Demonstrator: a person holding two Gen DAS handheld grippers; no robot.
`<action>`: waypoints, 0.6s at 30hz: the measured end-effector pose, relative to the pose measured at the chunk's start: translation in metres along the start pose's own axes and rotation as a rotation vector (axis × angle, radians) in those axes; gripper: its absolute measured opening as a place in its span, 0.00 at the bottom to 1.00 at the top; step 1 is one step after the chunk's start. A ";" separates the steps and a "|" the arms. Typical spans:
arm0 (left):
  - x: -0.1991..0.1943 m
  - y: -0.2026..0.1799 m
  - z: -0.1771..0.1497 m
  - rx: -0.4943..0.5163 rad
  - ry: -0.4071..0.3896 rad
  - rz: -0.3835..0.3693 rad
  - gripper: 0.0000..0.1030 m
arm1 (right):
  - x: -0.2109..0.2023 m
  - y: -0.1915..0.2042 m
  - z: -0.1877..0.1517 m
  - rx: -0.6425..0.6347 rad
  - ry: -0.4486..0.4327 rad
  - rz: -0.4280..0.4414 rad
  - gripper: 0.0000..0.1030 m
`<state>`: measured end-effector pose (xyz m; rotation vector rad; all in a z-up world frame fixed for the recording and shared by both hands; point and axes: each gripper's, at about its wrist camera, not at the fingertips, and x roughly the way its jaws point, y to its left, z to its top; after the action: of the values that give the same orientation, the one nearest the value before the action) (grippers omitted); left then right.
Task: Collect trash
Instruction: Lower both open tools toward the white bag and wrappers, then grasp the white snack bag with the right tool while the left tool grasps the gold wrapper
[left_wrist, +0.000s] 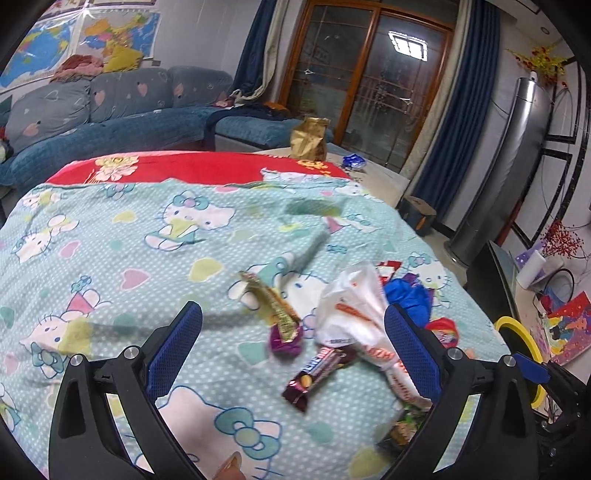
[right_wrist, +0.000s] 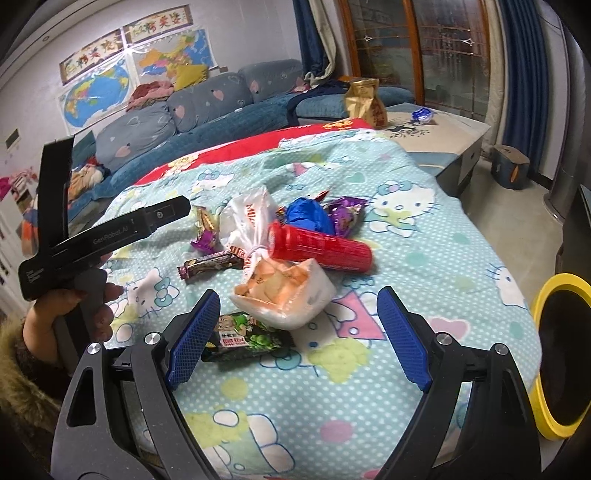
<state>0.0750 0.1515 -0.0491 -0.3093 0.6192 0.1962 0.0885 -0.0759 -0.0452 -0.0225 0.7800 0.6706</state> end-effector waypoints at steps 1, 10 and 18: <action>0.003 0.003 -0.001 -0.006 0.009 0.003 0.92 | 0.003 0.001 0.001 -0.002 0.006 0.004 0.76; 0.020 0.016 -0.011 -0.071 0.077 -0.016 0.59 | 0.031 0.010 0.005 -0.011 0.056 0.029 0.76; 0.035 0.015 -0.015 -0.103 0.124 -0.052 0.46 | 0.056 0.009 0.006 0.004 0.109 0.037 0.76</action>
<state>0.0911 0.1631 -0.0851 -0.4390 0.7237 0.1599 0.1160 -0.0363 -0.0757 -0.0415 0.8886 0.7074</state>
